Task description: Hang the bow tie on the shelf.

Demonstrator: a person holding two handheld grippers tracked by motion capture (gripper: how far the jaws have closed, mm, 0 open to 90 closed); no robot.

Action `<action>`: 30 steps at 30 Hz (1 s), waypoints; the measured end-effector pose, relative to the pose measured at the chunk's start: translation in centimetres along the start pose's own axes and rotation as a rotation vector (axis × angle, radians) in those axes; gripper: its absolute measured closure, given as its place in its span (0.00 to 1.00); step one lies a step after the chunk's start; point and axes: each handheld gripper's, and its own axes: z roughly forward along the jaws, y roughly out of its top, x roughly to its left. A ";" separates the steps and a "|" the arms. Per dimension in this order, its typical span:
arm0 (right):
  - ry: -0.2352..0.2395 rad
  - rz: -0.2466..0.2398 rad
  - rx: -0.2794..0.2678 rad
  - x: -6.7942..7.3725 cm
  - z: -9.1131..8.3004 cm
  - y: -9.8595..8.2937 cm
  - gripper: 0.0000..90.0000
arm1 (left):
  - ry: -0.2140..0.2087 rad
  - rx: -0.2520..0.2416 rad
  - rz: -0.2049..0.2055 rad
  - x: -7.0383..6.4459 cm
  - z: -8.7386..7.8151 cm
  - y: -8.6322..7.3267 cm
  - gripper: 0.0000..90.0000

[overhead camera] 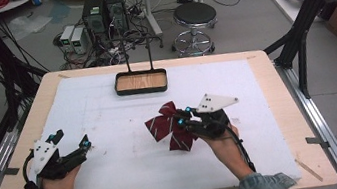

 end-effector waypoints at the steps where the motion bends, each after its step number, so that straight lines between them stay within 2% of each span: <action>1: 0.000 0.000 0.000 0.0 0.0 0.0 0.84 | 0.000 0.000 0.000 0.0 0.0 0.0 0.18; 2: 0.015 -0.008 0.000 -0.9 0.4 0.9 0.84 | 0.000 0.000 -0.001 0.0 0.0 0.0 0.18; 4: 0.022 -0.006 0.000 -1.3 0.7 1.4 0.84 | -0.001 0.001 0.000 0.0 0.1 0.0 0.18; 6: 0.046 0.003 0.001 -2.8 1.5 2.7 0.84 | -0.003 0.001 -0.004 -0.1 0.1 0.0 0.18; 7: 0.046 0.003 0.001 -2.8 1.5 2.7 0.84 | -0.003 0.001 -0.004 -0.1 0.1 0.0 0.19; 8: 0.060 0.000 0.016 -3.7 2.1 3.5 0.84 | 0.001 -0.006 -0.002 -0.1 0.1 0.0 0.19; 11: 0.057 -0.012 0.023 -4.3 2.7 4.2 0.84 | 0.006 -0.009 0.000 -0.2 0.1 0.0 0.19; 15: 0.050 -0.052 0.006 -5.6 4.3 6.0 0.84 | 0.004 -0.013 -0.003 -0.1 0.1 0.0 0.19; 17: 0.049 -0.055 0.009 -5.8 4.6 6.4 0.84 | -0.001 -0.012 -0.008 0.0 0.2 0.0 0.19; 18: 0.033 -0.079 -0.001 -6.3 5.2 7.1 0.84 | -0.005 -0.013 -0.009 -0.1 0.2 0.0 0.19; 23: 0.020 -0.086 -0.004 -7.3 6.5 8.5 0.84 | -0.012 -0.015 -0.006 -0.2 0.3 -0.1 0.19; 25: 0.014 -0.087 -0.006 -8.2 7.5 9.2 0.84 | -0.016 -0.013 -0.005 -0.3 0.4 -0.1 0.19; 30: 0.013 -0.073 -0.004 -9.5 8.8 10.2 0.85 | -0.022 -0.013 -0.005 -0.3 0.5 -0.1 0.19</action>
